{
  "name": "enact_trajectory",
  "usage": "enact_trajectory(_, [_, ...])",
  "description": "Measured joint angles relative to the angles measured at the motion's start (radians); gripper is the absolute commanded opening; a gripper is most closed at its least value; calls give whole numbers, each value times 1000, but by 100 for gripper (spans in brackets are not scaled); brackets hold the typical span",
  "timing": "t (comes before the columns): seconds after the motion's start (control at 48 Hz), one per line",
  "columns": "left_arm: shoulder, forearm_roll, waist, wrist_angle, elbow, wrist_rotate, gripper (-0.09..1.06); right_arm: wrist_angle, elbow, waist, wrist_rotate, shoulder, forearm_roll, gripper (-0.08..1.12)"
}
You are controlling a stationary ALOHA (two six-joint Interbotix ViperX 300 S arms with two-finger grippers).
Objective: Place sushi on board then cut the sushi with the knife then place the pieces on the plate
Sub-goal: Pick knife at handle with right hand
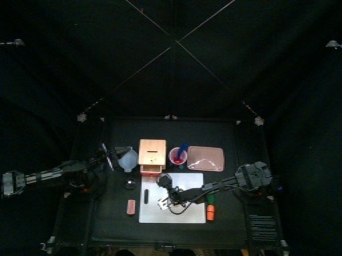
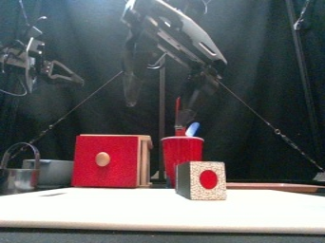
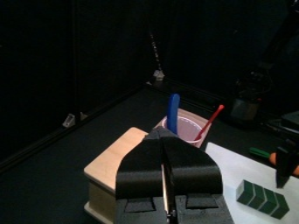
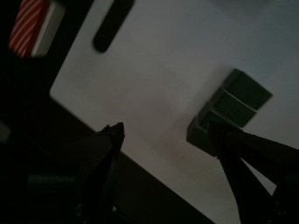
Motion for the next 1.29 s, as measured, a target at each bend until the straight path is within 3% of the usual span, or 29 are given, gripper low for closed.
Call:
enact_trajectory(0.271, [0,-17,-2,-2,-23,-2,2,-20,-61,-77,-696,0,275,104])
enact_trajectory(0.521, [-2,-38,-6,-2,-61,-5,2,41,-100,-103,-1132,40,308,104])
enact_trajectory(0.646, [-2,-57,-11,-2,-64,-5,2,26,-98,-101,-1184,37,264,104])
enact_trajectory(0.771, [0,-104,-18,-2,-64,-6,2,-18,-38,-106,-1195,-9,215,104])
enact_trajectory(0.875, [0,-126,-34,-2,-64,-5,2,-49,35,-120,-1195,-64,209,104])
enact_trajectory(0.958, [0,-123,-60,-2,-64,-2,2,-75,112,-143,-1189,-117,210,104])
enact_trajectory(1.125, [0,-87,-126,-2,-69,-2,2,-127,219,-199,-1164,-236,219,104])
enact_trajectory(1.292, [0,-75,-152,-2,-72,-2,2,-83,305,-267,-1137,-374,222,104])
